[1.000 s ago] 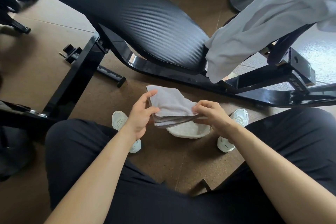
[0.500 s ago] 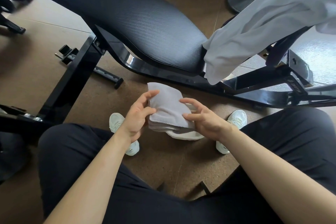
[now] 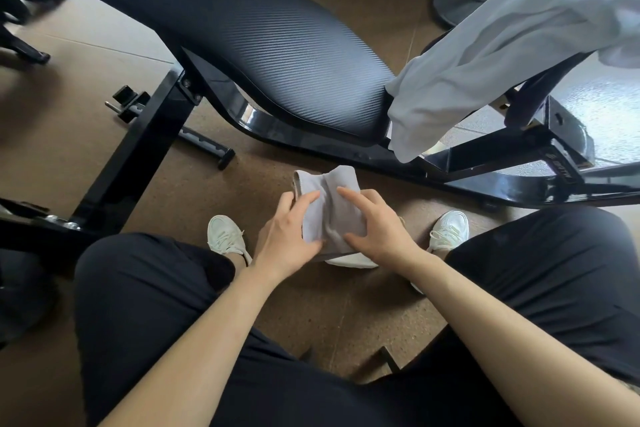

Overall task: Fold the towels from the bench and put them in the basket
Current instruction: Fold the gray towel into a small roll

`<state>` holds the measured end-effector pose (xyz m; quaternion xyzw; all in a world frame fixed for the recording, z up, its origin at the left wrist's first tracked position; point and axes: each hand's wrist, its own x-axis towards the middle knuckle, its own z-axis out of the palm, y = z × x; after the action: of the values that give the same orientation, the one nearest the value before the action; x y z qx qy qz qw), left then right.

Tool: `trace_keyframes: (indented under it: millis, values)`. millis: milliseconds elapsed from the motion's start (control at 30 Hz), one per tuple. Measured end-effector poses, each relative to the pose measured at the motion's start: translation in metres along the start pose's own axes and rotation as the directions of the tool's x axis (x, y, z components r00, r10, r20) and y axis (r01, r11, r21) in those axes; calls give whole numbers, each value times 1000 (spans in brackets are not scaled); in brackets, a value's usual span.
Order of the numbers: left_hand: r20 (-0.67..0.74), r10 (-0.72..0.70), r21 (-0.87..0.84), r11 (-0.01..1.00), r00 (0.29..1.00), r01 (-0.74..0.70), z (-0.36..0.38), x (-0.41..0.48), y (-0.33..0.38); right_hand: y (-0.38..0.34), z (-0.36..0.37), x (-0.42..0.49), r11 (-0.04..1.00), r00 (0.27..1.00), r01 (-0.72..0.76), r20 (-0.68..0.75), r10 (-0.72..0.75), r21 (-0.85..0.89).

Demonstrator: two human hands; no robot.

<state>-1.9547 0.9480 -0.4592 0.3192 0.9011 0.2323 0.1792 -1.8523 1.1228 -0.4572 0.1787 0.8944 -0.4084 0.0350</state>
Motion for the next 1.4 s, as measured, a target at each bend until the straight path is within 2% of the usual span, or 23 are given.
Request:
trace_keyframes:
  millis: [67,133,200,267,400,500,567,667,767,1033,1167,1333,1400]
  values:
    - [23,31,-12,999,999,-31,2,-1,1,-6,0,-3,1000,999,20,-28,-20,-10]
    - [57,16,-168,986,998,-6,1,-2,3,-11,-2,-5,998,999,27,-39,-25,55]
    - [82,-30,-357,933,996,57,-2,-1,5,-15,-2,-7,988,1000,26,-12,-24,153]
    - [97,-74,-473,874,993,111,-6,0,8,-16,0,-8,958,1000,4,23,-11,286]
    - [110,-123,-515,842,986,162,-10,1,10,-17,1,-7,881,996,2,78,-44,473]
    - [150,-137,-551,811,979,198,-11,3,9,-10,3,-5,895,999,43,-16,-40,444]
    - [208,-133,-621,747,969,236,-11,4,8,-3,3,-4,918,999,-3,-41,21,396]
    - [296,-82,-618,743,952,256,-9,6,5,4,-4,-2,918,990,-81,140,28,388]
    - [383,-52,-600,745,922,291,-3,10,0,8,-7,2,871,953,-137,302,-13,472]
    - [516,-80,-602,674,853,428,19,39,-16,25,-6,21,903,903,-161,428,-28,398]
    - [560,-126,-604,615,819,508,49,61,-23,52,4,47,914,867,-273,489,99,301]
    - [591,-275,-618,451,759,645,106,82,-37,102,38,76,866,830,-427,492,261,260]
    - [608,-326,-585,433,724,686,129,89,-47,124,56,89,852,812,-467,496,308,236]
